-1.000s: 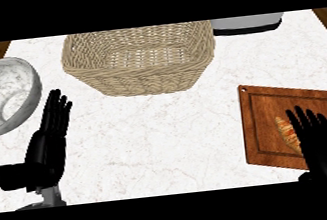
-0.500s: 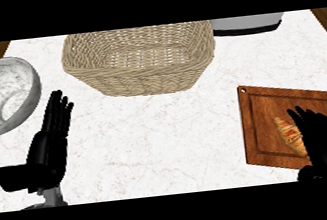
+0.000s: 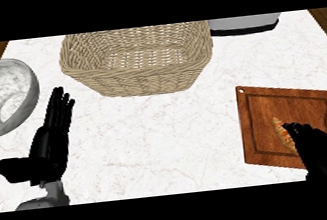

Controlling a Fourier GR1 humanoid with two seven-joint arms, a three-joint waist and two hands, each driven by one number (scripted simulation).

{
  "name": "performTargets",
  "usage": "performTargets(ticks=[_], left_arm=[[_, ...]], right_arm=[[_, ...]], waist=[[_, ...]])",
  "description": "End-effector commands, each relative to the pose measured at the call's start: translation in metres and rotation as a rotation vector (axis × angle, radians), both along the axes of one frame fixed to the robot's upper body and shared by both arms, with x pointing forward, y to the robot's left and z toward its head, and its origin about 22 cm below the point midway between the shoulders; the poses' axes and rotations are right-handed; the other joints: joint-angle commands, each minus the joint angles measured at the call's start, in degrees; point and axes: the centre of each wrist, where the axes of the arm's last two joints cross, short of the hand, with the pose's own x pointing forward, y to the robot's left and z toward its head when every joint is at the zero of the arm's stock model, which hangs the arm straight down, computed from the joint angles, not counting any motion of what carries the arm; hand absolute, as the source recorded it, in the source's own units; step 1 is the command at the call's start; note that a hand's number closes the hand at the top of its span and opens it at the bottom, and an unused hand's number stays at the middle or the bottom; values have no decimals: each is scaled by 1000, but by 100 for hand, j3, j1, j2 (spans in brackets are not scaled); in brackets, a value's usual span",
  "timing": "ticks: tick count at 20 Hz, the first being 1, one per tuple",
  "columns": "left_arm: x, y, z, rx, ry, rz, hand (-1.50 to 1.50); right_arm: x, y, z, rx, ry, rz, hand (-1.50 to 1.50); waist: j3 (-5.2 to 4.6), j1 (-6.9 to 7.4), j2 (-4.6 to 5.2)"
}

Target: Pick the croissant from the cutting board and place it in the basket

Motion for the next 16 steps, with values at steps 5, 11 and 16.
performTargets(ticks=[5,11,16], left_arm=[[2,-12,7,-10,-4,-51,0],[4,-20,12,-11,-41,-118,0],[8,-28,14,-9,-40,-148,0]], right_arm=[[24,132,-3,103,-28,79,150],[18,173,6,216,61,125,150],[31,201,36,245,-53,142,150]], waist=[[50,322,92],[112,854,257],[113,989,245]])
